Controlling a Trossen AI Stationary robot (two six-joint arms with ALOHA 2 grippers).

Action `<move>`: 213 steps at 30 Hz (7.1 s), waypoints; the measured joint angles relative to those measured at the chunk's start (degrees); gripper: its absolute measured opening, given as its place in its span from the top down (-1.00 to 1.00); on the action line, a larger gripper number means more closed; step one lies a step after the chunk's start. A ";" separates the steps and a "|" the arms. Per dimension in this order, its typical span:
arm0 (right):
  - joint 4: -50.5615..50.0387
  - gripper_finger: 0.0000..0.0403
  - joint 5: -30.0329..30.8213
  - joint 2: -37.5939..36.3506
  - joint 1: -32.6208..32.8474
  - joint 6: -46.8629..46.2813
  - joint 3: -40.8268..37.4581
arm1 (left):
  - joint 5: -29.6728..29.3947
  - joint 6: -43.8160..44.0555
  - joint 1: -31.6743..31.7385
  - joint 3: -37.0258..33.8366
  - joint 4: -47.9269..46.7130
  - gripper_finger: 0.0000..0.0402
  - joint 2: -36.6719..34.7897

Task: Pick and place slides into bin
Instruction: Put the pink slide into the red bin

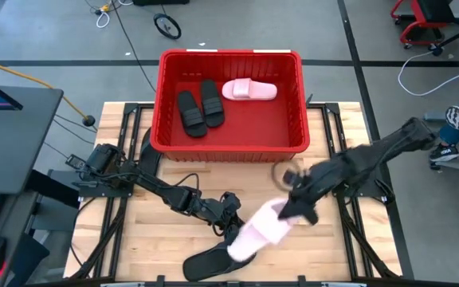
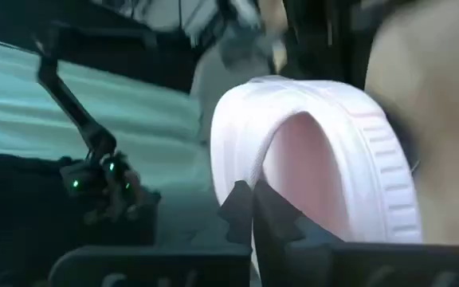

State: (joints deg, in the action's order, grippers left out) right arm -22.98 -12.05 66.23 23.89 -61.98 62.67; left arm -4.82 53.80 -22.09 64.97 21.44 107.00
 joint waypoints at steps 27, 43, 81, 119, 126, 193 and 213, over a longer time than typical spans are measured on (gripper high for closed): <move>-31.19 1.00 25.83 17.98 -47.61 31.01 38.15 | -0.02 -0.48 2.83 0.00 -1.21 0.93 -0.02; -24.90 1.00 13.75 39.07 -62.61 28.55 38.12 | -0.04 -0.61 1.93 0.00 -1.19 0.92 -0.02; -40.71 1.00 2.24 16.89 -62.51 80.63 38.10 | 1.43 -1.47 4.95 0.01 1.92 0.95 -1.18; -41.21 1.00 2.19 14.18 -54.35 105.60 38.10 | -9.59 -46.00 38.02 40.46 -35.43 -0.15 -5.32; -36.87 1.00 4.75 17.16 -51.55 105.75 38.10 | -9.44 -48.51 39.41 40.46 -37.32 -0.16 -3.50; -34.19 0.32 35.08 3.75 -50.99 73.97 38.19 | -44.70 25.64 41.37 40.41 -35.23 0.80 15.74; -34.41 0.32 32.93 3.90 -51.12 80.09 38.17 | -35.09 35.86 43.88 40.46 -42.08 0.58 24.25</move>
State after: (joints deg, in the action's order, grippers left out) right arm -57.39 20.88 70.13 -27.22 18.11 100.84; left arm -39.91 89.66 21.80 105.43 -20.64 131.25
